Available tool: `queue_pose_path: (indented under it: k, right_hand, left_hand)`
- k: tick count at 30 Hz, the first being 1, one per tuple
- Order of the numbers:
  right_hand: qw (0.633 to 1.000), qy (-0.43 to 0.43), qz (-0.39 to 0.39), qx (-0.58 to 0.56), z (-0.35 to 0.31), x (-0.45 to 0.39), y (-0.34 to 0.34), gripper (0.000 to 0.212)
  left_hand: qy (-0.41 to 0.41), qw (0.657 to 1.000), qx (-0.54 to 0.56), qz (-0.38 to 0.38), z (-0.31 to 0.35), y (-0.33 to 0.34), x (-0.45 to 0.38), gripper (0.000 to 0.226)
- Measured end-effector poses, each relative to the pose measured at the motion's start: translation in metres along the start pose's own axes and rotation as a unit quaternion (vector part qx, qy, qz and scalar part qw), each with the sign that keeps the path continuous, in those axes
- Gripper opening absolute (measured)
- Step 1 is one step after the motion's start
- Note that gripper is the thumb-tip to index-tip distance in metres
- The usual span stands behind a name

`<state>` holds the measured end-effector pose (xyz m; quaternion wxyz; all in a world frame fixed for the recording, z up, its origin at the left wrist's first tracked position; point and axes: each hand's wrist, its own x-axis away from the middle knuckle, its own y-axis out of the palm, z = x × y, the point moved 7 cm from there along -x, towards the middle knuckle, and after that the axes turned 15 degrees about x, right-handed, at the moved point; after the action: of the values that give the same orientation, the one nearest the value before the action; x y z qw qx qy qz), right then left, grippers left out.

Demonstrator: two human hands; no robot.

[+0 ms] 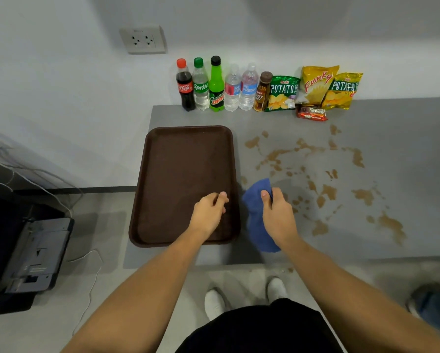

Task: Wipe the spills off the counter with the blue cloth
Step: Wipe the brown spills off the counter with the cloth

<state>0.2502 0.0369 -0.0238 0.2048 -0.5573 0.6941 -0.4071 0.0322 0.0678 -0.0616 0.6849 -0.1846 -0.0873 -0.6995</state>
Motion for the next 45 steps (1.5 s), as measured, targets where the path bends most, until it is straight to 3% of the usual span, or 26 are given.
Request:
queue_pose_path:
  k: [2,5,10,15,18,21,27,32,37,45]
  right_hand:
    - [0.999,0.008,-0.035,0.017,0.018,-0.001,0.008,0.029]
    - [0.989,-0.02,-0.067,0.131,0.039,-0.005,0.015,0.033]
    - [0.942,-0.08,-0.027,0.326,0.052,-0.014,0.001,0.042]
    - [0.914,-0.175,0.013,0.367,0.052,-0.005,-0.002,0.061]
    - [0.892,-0.27,-0.047,0.358,0.046,0.009,0.026,0.065]
    - [0.894,-0.278,-0.115,0.332,0.047,0.015,0.055,0.064]
    - [0.892,-0.308,-0.076,0.322,0.039,-0.006,0.057,0.058]
    - [0.908,-0.265,-0.045,0.32,0.041,-0.049,0.04,0.059]
    - [0.914,-0.198,-0.021,0.352,0.083,-0.079,0.009,0.058]
    - [0.919,-0.137,-0.016,0.371,0.128,-0.026,-0.007,0.061]
  left_hand:
    - [0.013,0.999,-0.039,0.012,-0.003,-0.004,0.001,0.036]
    - [0.018,0.998,-0.064,0.008,-0.005,-0.003,0.006,0.035]
    - [0.005,0.993,-0.114,-0.005,-0.007,0.004,0.008,0.036]
    - [0.009,0.99,-0.138,0.02,-0.002,0.01,0.003,0.037]
    - [0.011,0.991,-0.13,0.03,0.004,0.015,-0.003,0.037]
    - [0.012,0.99,-0.136,0.035,0.008,0.019,-0.008,0.038]
    - [0.023,0.987,-0.148,0.049,0.012,0.026,-0.013,0.039]
    - [0.025,0.989,-0.138,0.048,0.017,0.038,-0.012,0.04]
    - [0.031,0.992,-0.122,0.031,0.025,0.057,-0.009,0.043]
    - [0.033,0.99,-0.133,0.02,0.029,0.076,-0.007,0.052]
